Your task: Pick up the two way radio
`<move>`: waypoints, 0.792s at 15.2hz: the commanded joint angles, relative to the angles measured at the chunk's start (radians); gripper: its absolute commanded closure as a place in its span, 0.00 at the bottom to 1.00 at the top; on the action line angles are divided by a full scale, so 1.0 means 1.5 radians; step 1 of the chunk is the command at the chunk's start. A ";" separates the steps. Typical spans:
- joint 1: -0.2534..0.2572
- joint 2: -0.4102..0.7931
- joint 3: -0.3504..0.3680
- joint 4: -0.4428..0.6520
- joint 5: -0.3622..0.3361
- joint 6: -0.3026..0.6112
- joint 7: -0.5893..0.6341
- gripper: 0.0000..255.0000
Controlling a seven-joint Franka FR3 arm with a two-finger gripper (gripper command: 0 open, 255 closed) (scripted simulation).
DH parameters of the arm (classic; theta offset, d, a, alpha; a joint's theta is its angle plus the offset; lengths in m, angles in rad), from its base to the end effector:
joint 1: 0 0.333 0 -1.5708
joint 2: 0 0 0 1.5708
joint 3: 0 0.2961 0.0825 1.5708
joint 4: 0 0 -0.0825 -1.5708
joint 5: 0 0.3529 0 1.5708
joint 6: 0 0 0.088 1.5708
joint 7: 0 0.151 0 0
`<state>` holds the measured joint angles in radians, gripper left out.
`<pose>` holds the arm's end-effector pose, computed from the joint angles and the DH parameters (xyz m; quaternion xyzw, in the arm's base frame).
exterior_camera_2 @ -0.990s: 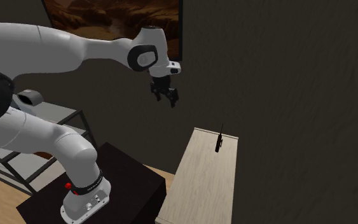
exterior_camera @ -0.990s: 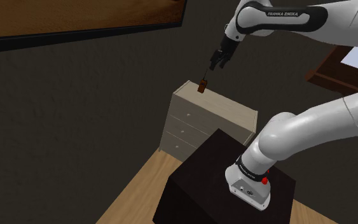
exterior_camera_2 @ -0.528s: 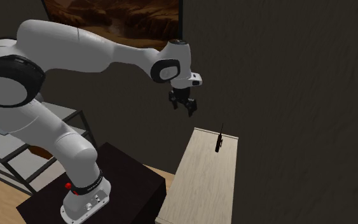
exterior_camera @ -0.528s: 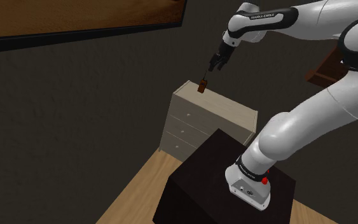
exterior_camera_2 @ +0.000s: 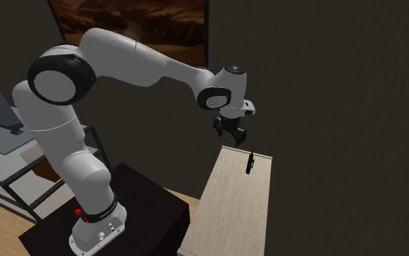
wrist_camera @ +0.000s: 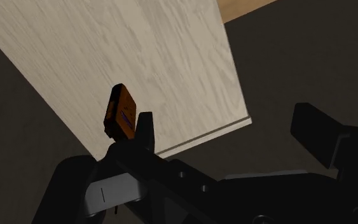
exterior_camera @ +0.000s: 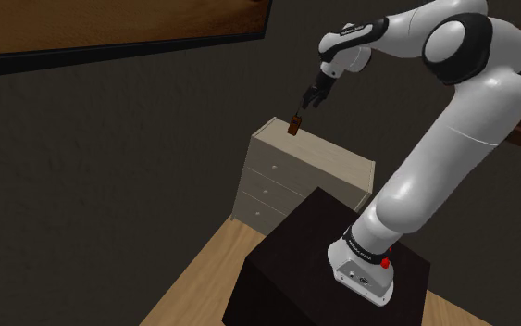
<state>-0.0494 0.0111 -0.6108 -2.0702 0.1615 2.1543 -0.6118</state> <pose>0.4290 -0.3169 0.3854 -0.9950 0.0658 -0.0692 0.0306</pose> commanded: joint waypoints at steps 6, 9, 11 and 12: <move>-0.083 0.217 0.000 0.162 0.174 -0.026 -0.145 0.00; -0.134 0.302 0.019 0.243 0.226 -0.048 -0.181 0.00; -0.137 0.310 0.024 0.237 0.232 -0.035 -0.187 0.00; -0.138 0.314 0.026 0.234 0.236 -0.029 -0.190 0.00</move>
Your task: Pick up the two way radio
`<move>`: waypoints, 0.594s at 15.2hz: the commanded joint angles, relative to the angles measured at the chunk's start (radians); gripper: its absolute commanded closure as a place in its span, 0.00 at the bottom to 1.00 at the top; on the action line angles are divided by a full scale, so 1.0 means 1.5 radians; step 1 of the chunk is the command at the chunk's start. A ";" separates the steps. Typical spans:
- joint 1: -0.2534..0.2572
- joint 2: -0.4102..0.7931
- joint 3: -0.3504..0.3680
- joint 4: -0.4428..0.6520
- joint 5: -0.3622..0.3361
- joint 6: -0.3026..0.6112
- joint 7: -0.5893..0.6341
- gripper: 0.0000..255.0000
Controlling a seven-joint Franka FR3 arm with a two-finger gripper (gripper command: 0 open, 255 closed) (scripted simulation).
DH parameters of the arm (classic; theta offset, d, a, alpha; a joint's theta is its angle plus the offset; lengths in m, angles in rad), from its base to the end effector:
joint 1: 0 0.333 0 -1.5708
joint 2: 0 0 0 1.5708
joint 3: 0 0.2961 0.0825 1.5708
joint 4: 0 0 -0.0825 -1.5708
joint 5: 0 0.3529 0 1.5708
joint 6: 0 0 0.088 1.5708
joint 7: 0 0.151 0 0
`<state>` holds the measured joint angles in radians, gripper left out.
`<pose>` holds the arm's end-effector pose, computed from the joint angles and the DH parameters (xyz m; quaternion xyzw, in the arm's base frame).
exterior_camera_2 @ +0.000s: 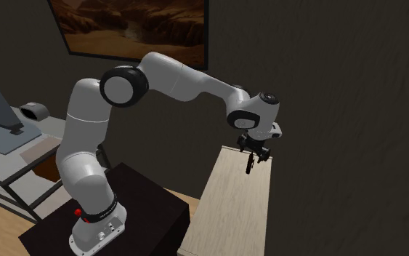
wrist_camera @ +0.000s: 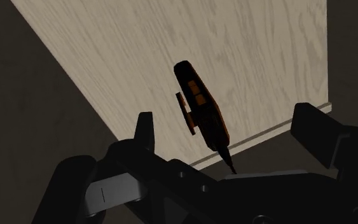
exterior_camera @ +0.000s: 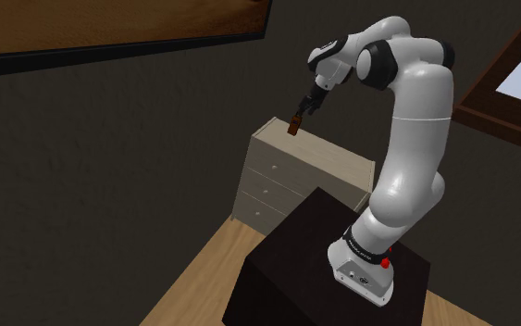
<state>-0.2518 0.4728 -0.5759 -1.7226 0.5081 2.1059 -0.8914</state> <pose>0.4713 -0.4136 0.3027 -0.9930 0.0737 -0.0721 0.0577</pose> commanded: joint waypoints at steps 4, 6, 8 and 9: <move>-0.008 0.025 0.011 -0.008 0.020 0.028 -0.016 0.00; -0.009 0.027 0.012 -0.010 0.022 0.031 -0.018 0.00; -0.008 0.028 0.012 -0.009 0.022 0.032 -0.018 1.00; -0.009 0.028 0.012 -0.009 0.022 0.031 -0.018 1.00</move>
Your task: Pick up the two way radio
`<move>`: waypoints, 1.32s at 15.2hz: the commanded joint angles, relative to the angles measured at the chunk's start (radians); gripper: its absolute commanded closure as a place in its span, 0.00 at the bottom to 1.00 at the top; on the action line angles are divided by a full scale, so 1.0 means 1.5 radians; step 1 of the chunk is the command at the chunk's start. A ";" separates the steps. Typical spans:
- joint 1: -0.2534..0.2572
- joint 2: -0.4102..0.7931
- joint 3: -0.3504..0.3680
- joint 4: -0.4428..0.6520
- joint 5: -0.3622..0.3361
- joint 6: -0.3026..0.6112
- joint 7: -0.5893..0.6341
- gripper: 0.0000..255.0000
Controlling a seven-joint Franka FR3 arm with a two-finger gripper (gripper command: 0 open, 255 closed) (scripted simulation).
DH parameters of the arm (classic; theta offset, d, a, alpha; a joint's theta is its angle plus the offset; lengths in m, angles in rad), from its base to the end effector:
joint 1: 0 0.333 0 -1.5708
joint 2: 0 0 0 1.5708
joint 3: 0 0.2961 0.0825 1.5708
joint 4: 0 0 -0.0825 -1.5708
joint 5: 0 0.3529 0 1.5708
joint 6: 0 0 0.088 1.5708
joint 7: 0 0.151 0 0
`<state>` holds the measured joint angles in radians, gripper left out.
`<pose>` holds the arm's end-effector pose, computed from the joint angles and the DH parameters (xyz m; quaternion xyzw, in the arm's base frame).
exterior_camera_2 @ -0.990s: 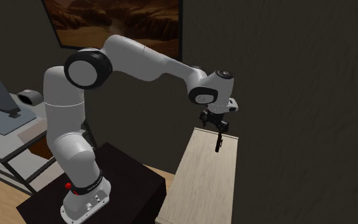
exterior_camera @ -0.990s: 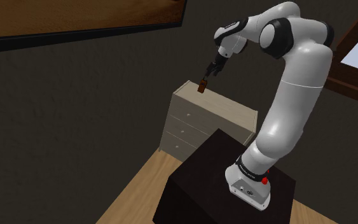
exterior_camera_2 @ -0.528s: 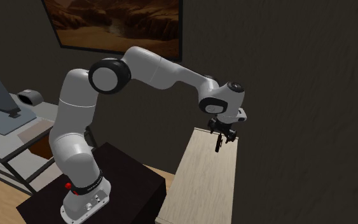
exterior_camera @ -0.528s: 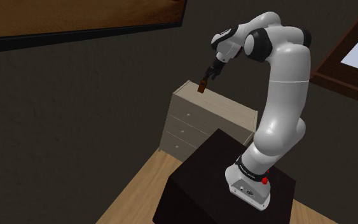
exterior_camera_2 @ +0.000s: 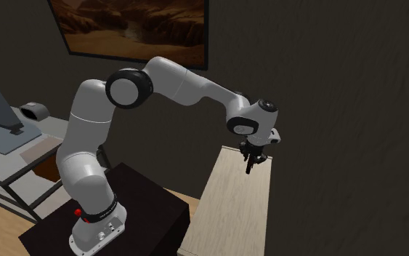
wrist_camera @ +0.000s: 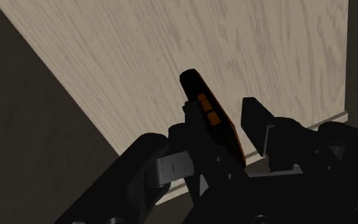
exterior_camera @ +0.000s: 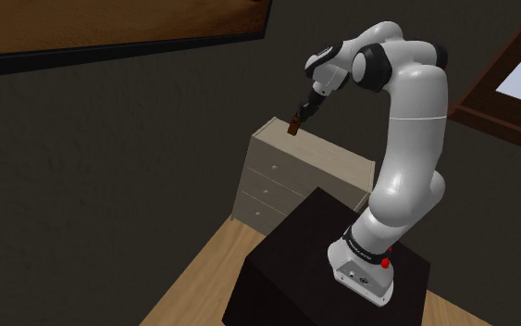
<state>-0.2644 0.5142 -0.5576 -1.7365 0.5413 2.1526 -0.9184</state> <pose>0.4725 -0.4148 0.2756 -0.9930 0.0736 -0.0724 0.0581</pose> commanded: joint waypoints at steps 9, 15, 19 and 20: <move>0.001 -0.005 -0.002 0.002 -0.004 -0.006 0.003 1.00; 0.008 -0.031 -0.014 0.019 -0.026 -0.043 0.022 1.00; 0.011 -0.046 -0.021 0.033 -0.039 -0.069 0.034 1.00; 0.012 -0.050 -0.023 0.037 -0.043 -0.076 0.037 1.00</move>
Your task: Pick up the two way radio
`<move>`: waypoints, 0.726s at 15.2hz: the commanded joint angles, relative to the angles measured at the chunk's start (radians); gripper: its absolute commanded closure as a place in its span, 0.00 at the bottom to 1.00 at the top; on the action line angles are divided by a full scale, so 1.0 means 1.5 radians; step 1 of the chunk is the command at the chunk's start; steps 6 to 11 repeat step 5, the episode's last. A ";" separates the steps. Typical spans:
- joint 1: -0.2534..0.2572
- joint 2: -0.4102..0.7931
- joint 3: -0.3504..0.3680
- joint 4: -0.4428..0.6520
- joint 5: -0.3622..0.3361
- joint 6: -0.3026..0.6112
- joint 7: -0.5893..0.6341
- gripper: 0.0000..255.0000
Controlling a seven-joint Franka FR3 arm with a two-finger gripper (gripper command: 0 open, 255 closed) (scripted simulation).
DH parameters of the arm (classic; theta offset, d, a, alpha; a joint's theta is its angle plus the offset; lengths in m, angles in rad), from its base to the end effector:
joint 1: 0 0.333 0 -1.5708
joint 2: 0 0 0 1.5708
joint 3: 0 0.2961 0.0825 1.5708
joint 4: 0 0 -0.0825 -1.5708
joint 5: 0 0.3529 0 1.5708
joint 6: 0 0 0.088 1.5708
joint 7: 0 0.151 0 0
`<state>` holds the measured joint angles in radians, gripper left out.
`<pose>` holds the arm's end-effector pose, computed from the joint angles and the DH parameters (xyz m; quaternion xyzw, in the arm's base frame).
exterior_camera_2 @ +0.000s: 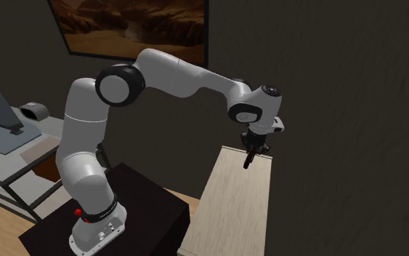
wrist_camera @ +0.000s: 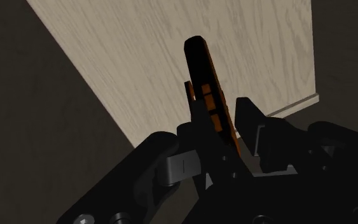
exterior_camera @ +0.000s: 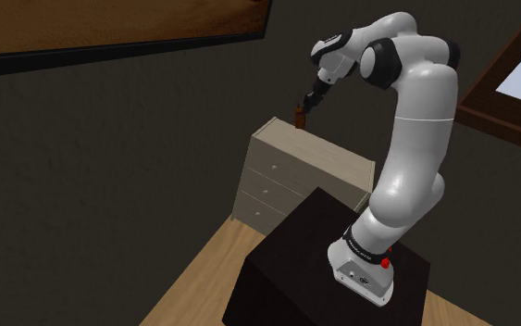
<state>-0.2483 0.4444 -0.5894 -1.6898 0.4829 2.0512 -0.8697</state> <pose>0.4710 -0.4147 0.3291 -0.9930 0.0735 -0.0726 0.0581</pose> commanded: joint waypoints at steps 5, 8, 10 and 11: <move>0.003 -0.014 -0.006 0.020 -0.013 -0.030 0.014 1.00; 0.003 -0.014 -0.006 0.020 -0.013 -0.030 0.014 1.00; 0.003 -0.014 -0.006 0.020 -0.013 -0.030 0.014 1.00; 0.003 -0.014 -0.006 0.020 -0.013 -0.030 0.014 1.00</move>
